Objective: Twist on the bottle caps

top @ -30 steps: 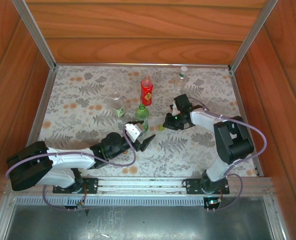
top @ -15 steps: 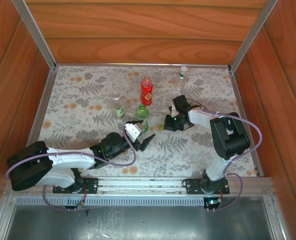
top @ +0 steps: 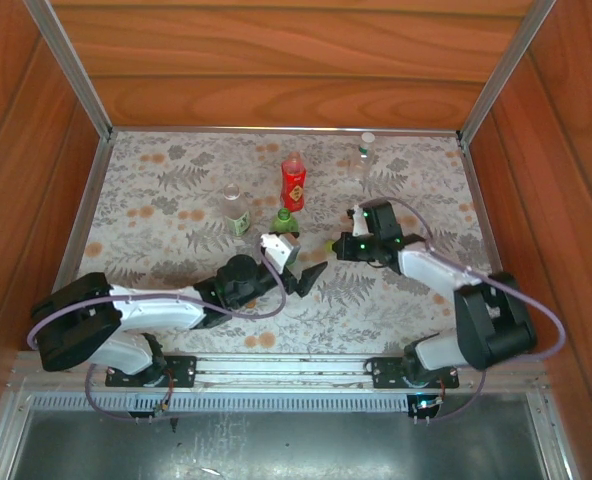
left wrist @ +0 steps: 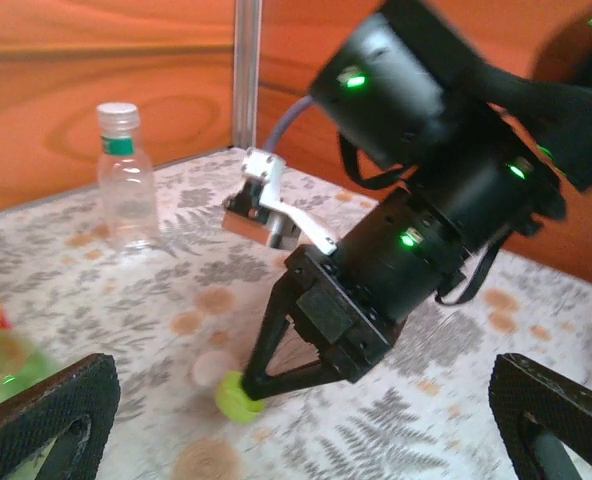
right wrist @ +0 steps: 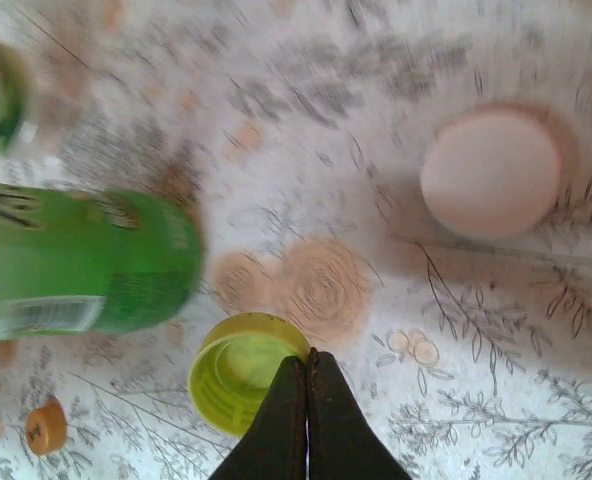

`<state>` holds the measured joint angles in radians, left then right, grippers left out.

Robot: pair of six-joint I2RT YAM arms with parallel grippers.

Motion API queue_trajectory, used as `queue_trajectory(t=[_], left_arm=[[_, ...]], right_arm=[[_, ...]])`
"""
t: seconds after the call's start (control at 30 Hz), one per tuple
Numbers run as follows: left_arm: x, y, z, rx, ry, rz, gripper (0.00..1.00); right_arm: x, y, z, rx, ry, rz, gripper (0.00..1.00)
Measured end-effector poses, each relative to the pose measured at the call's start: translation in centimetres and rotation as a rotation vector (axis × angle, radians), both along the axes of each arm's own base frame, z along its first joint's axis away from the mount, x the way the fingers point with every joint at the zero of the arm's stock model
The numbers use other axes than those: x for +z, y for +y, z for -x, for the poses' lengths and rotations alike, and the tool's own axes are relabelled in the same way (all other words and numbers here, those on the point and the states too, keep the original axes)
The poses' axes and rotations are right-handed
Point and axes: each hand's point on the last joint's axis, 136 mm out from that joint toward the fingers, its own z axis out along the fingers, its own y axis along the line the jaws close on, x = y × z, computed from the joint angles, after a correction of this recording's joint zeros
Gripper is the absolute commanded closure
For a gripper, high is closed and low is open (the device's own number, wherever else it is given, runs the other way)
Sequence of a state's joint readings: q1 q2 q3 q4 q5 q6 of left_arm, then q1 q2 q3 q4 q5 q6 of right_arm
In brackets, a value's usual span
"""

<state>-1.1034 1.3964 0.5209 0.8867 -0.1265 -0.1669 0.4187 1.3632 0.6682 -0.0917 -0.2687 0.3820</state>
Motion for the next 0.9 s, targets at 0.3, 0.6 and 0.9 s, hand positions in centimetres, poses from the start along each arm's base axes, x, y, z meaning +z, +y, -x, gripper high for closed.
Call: queue_trajectory(t=[0.3, 0.6, 0.9], left_arm=[[0.3, -3.2, -1.9, 0.035, 0.189, 0.129, 0.32], [1.9, -4.3, -4.9, 0.115, 0.256, 0.234, 0.50], [2.4, -3.9, -6.9, 0.126, 0.290, 0.276, 0.59]], right_arm=[[8.0, -1.0, 0.6, -0.001, -0.394, -0.110, 1.00], [12.6, -1.1, 1.9, 0.013, -0.558, -0.204, 1.00], [13.6, -0.7, 2.7, 0.039, -0.585, -0.252, 1.00]])
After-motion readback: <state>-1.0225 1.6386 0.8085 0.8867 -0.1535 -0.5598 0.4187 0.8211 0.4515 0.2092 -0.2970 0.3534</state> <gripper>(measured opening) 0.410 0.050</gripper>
